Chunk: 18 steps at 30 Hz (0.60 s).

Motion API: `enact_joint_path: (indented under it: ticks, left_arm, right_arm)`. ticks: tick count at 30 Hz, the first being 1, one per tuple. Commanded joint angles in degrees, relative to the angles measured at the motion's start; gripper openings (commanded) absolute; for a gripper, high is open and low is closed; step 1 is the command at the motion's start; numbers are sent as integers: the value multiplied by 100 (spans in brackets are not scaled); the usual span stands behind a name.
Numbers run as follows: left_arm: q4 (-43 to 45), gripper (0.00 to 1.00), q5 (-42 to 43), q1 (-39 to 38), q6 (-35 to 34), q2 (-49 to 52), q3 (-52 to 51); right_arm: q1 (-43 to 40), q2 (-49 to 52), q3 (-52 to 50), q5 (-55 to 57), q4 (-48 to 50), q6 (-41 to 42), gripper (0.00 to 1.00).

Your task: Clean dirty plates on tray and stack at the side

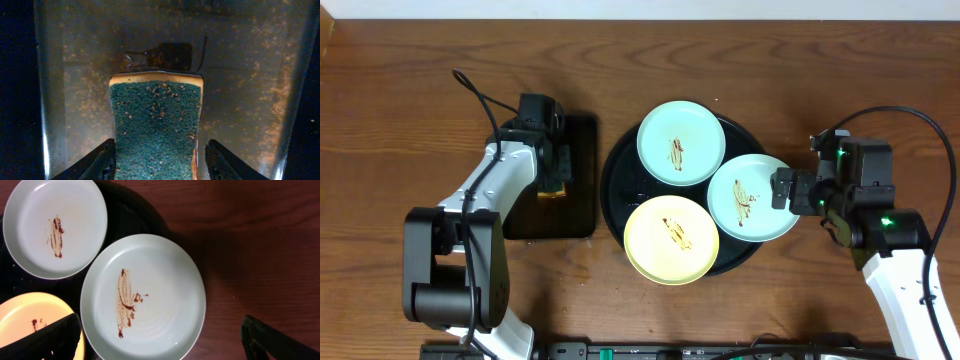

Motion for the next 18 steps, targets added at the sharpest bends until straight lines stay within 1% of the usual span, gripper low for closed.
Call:
enact_joint_path:
  ticks: [1,4,9,14,18]
  left_arm:
    - [9,57,-70,-7,52,50,-94]
    - [11,53,-70,-7,52,50,-157]
    - [24,52,-68,-7,48,50,-297]
    - [46,41,-66,-7,48,48,-297]
    - [52,30,-68,-7,48,48,-297]
  right_arm:
    - [26,2,96,52,-2,81,99]
    - [26,2,96,52,-2,81,99]
    - [26,2,96,50,-2,81,99]
    - [26,2,96,52,-4,81,99]
    - [26,2,96,52,-4,81,99]
